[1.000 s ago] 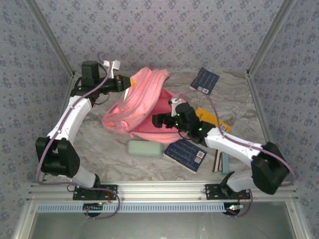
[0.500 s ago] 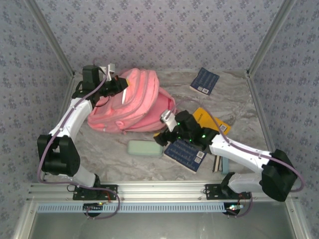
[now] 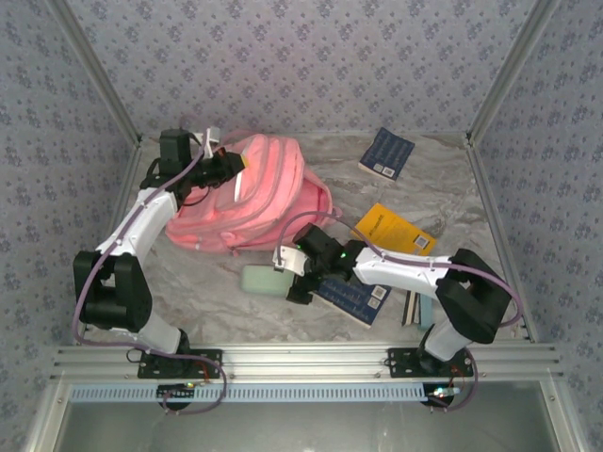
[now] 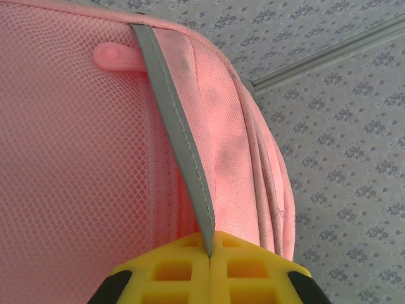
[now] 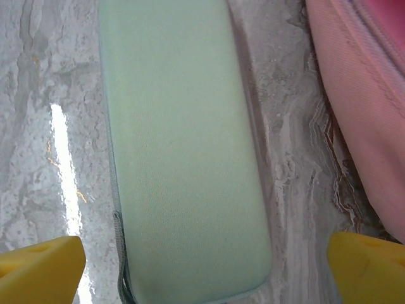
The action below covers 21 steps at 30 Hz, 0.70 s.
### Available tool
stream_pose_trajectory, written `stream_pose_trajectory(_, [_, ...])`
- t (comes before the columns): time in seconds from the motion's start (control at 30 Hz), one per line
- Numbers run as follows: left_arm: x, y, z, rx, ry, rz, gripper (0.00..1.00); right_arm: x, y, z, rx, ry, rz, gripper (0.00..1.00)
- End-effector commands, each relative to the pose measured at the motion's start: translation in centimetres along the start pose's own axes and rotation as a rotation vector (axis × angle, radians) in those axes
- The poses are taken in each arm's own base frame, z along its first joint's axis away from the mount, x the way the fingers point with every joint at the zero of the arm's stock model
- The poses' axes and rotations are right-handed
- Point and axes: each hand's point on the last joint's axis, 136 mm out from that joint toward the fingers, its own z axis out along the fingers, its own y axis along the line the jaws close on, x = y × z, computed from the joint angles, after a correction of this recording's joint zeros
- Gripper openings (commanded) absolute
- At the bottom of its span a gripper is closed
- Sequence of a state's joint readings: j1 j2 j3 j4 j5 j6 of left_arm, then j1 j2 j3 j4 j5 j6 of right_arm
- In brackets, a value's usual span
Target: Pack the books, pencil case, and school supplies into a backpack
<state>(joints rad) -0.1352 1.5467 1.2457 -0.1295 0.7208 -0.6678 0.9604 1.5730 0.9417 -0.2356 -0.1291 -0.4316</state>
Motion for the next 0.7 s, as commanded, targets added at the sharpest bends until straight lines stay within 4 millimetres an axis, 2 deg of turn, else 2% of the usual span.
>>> stream_pose_trajectory(0.0, [-0.8, -1.3, -0.5, 0.056, -0.021, 0.019, 0.00, 0.3, 0.4, 0.6, -0.025, 0.010, -0.090, 1.00])
stream_pose_trajectory(0.23, [-0.9, -1.4, -0.6, 0.064, -0.024, 0.010, 0.00, 1.3, 0.0, 1.7, -0.054, 0.046, -0.084, 1.00])
stream_pose_trajectory(0.43, [-1.2, -1.1, -0.6, 0.071, -0.033, -0.007, 0.00, 1.3, 0.2, 2.8, -0.092, 0.066, -0.084, 1.00])
stream_pose_trajectory(0.67, [-1.2, -1.0, -0.5, 0.073, -0.031, -0.010, 0.00, 1.7, 1.3, 4.8, -0.131, 0.109, -0.096, 1.00])
